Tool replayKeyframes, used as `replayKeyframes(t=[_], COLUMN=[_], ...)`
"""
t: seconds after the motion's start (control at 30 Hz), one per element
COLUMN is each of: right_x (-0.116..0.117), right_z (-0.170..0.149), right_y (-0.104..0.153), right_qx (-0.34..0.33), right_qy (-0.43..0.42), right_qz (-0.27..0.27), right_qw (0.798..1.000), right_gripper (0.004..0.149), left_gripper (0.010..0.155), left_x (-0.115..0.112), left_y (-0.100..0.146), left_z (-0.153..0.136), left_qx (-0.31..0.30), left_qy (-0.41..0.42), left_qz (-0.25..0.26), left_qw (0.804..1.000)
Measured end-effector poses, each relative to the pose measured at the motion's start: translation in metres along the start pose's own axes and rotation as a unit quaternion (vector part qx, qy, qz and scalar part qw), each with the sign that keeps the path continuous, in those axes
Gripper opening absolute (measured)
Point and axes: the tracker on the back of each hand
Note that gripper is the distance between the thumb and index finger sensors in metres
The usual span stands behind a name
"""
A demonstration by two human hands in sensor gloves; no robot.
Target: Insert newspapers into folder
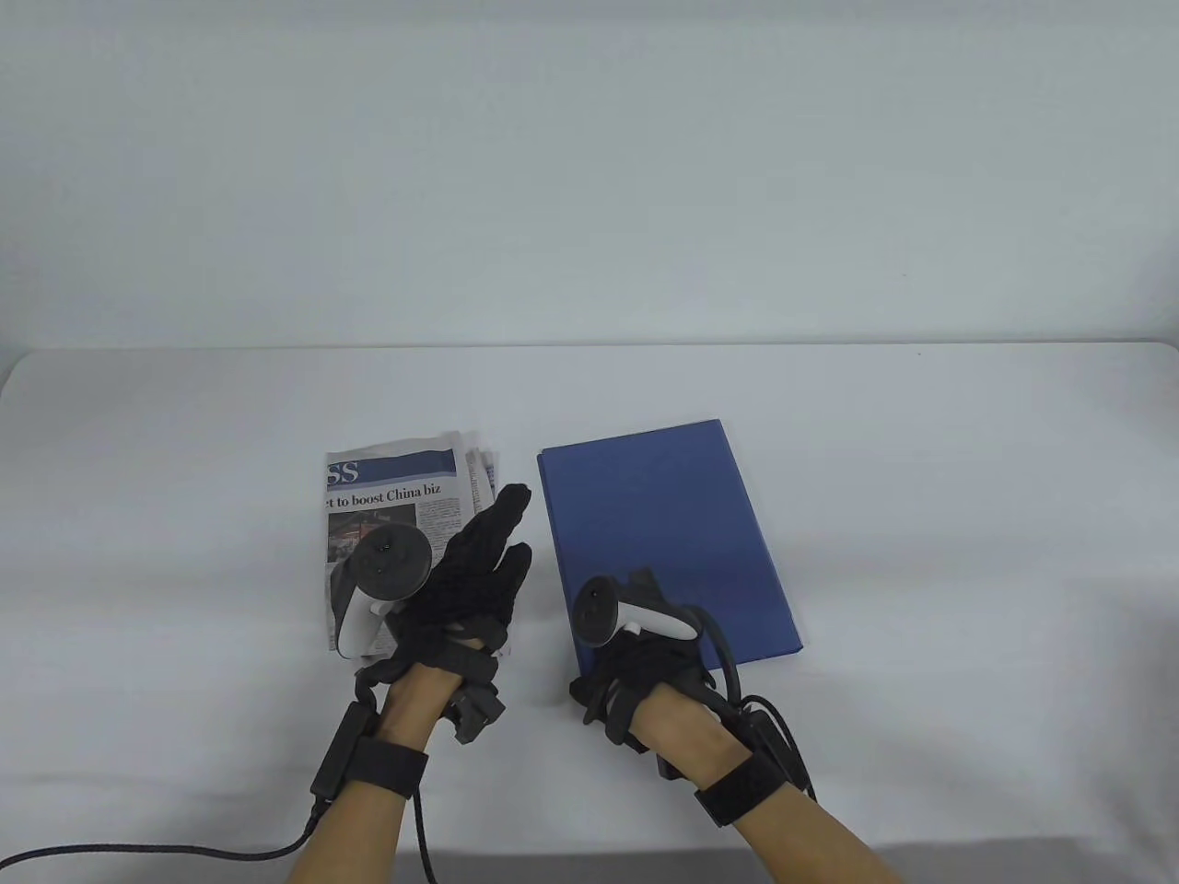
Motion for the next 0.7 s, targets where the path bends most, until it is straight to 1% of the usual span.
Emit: replayKeyframes(t=[0.03,0.1,0.13,0.2,0.3,0.33,0.4,0.43,0.5,0.57,0.7], right_x=[-0.002,-0.012,-0.017,-0.025,-0.035,-0.04,-0.05,-0.053,-0.058,-0.063,-0.074], right_z=[0.001,-0.002,-0.005,-0.015,-0.029,-0.036,-0.053,-0.06,-0.075,-0.087,-0.098], right_y=[0.0,0.003,0.004,0.006,0.013,0.016,0.022,0.025,0.03,0.036,0.051], right_qx=[-0.005,-0.014,-0.019,-0.028,-0.039,-0.048,-0.067,-0.073,-0.088,-0.102,-0.115], right_qy=[-0.006,-0.035,-0.049,-0.085,-0.1,-0.133,-0.213,-0.239,-0.294,-0.334,-0.378], right_qz=[-0.007,-0.045,-0.051,-0.037,-0.064,-0.078,-0.106,-0.118,-0.124,-0.132,-0.163], right_qw=[1.0,0.998,0.997,0.995,0.992,0.987,0.969,0.961,0.944,0.928,0.904], right_gripper=[0.087,0.072,0.068,0.064,0.062,0.06,0.055,0.053,0.052,0.052,0.052], left_gripper=[0.067,0.067,0.067,0.066,0.066,0.066,0.066,0.066,0.066,0.066,0.066], left_x=[0.0,0.002,0.003,0.005,0.006,0.006,0.007,0.007,0.008,0.009,0.009], left_y=[0.0,0.001,0.002,0.003,0.003,0.003,0.003,0.003,0.004,0.004,0.004], left_z=[-0.001,-0.002,-0.003,-0.003,-0.004,-0.004,-0.003,-0.003,-0.002,-0.003,-0.003], left_qx=[0.002,0.004,0.003,0.001,0.001,0.001,0.001,0.0,-0.002,-0.003,0.0], left_qy=[0.001,0.004,0.008,0.014,0.02,0.021,0.023,0.024,0.026,0.027,0.029], left_qz=[0.0,0.002,0.006,0.012,0.014,0.014,0.014,0.015,0.019,0.022,0.021], left_qw=[1.0,1.0,1.0,1.0,1.0,1.0,1.0,1.0,0.999,0.999,0.999])
Point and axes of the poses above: the tracker on the back of each hand, its own z axis roughly to the thumb side, its own y axis roughly from the fingertips to the wrist, x = y × z, and after that the axes turned 3 degrees about -y, right-handed
